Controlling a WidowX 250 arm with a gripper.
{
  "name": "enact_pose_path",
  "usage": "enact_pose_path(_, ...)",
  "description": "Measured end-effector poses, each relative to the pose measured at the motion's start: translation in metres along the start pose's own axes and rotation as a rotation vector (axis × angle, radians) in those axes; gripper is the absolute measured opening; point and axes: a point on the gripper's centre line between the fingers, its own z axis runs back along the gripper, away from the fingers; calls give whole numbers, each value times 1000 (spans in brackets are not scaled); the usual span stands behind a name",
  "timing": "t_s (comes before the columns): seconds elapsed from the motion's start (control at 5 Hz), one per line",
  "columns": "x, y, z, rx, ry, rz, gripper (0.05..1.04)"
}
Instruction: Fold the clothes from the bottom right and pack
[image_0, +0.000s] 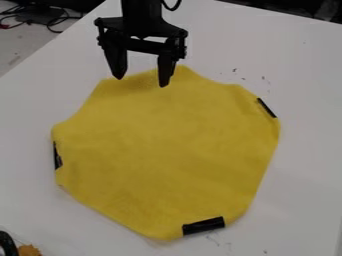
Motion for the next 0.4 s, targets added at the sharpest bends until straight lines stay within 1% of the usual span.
enact_pose_path(0.2, -5, -1, -11, 3, 41, -5, 999)
enact_pose_path(0.4, -26, -23, -22, -9, 96, -112, 999)
